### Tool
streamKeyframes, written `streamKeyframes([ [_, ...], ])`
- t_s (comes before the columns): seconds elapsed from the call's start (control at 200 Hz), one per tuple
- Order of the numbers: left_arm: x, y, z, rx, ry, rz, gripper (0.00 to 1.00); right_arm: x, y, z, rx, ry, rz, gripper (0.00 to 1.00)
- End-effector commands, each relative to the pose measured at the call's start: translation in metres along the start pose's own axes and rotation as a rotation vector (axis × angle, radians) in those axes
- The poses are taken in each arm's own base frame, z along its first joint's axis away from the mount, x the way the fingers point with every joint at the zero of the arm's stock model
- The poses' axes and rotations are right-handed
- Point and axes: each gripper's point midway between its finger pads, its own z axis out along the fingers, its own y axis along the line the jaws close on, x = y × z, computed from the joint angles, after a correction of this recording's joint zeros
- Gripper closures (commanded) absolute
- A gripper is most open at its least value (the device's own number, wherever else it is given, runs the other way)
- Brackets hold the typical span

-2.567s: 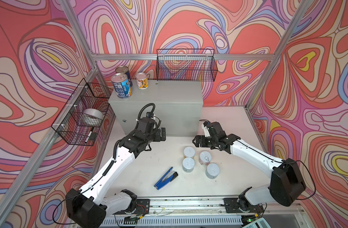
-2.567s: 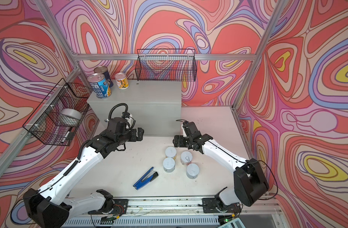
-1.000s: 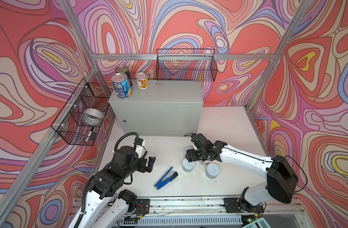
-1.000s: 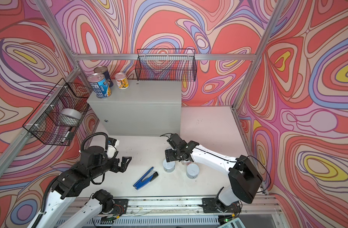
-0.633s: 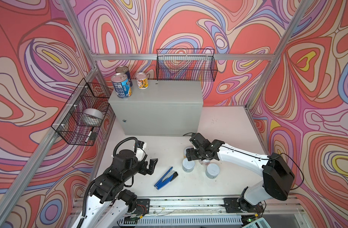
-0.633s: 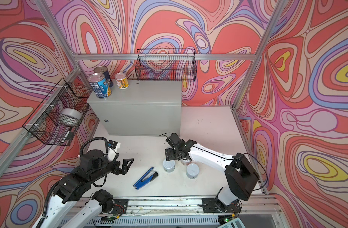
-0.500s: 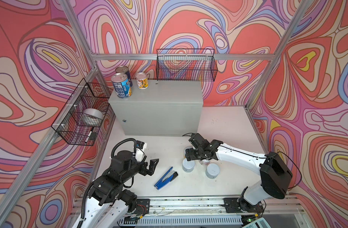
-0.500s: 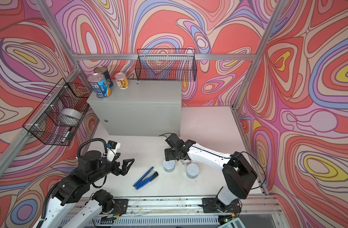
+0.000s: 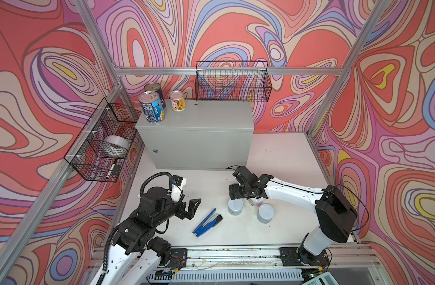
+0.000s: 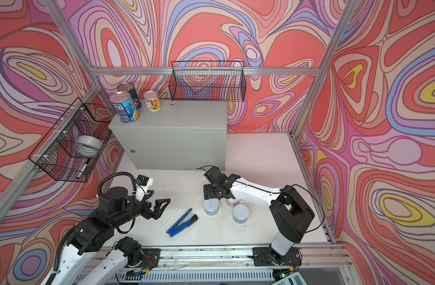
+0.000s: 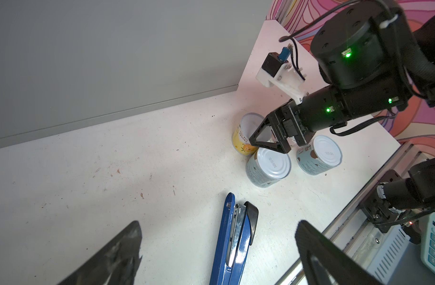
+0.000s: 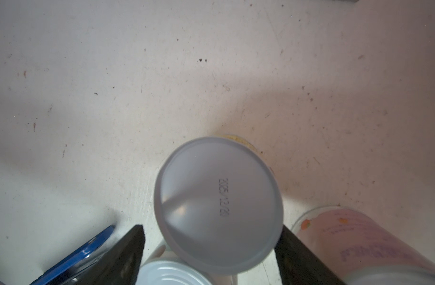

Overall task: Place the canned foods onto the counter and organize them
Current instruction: 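Lower the right gripper around the yellow-labelled can and close it, then lift the yellow-labelled can with the right gripper off the table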

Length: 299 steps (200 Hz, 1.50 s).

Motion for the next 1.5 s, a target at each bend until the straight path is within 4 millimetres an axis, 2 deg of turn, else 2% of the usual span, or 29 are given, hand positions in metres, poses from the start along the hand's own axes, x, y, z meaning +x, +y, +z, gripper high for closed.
streamKeyframes([
  [0.0, 0.000, 0.000, 0.002, 0.004, -0.012, 0.021, 0.00, -0.009, 0.003, 0.003, 0.008, -0.024, 0.009, 0.19],
  [0.616, 0.001, 0.004, 0.005, -0.020, -0.001, 0.016, 0.00, -0.017, -0.006, 0.019, 0.092, -0.042, -0.007, 0.20],
  [0.861, 0.002, 0.005, 0.007, -0.024, 0.009, 0.013, 0.00, -0.026, -0.004, 0.018, 0.106, -0.065, -0.022, 0.19],
  [0.882, 0.002, 0.005, 0.007, -0.025, 0.010, 0.012, 0.00, -0.023, -0.006, 0.025, 0.118, -0.047, -0.029, 0.19],
  [0.932, 0.003, 0.006, 0.007, -0.030, 0.014, 0.010, 0.00, -0.023, -0.006, 0.028, 0.122, -0.041, -0.035, 0.19],
  [1.292, 0.003, 0.008, 0.007, -0.038, 0.013, 0.009, 0.00, -0.030, -0.003, 0.031, 0.134, -0.050, -0.037, 0.18],
  [1.357, 0.003, 0.009, 0.007, -0.043, 0.012, 0.009, 0.00, -0.031, -0.002, 0.030, 0.130, -0.054, -0.037, 0.20],
  [1.493, 0.002, 0.008, 0.007, -0.040, 0.011, 0.009, 0.00, -0.031, 0.000, 0.030, 0.120, -0.052, -0.036, 0.31],
])
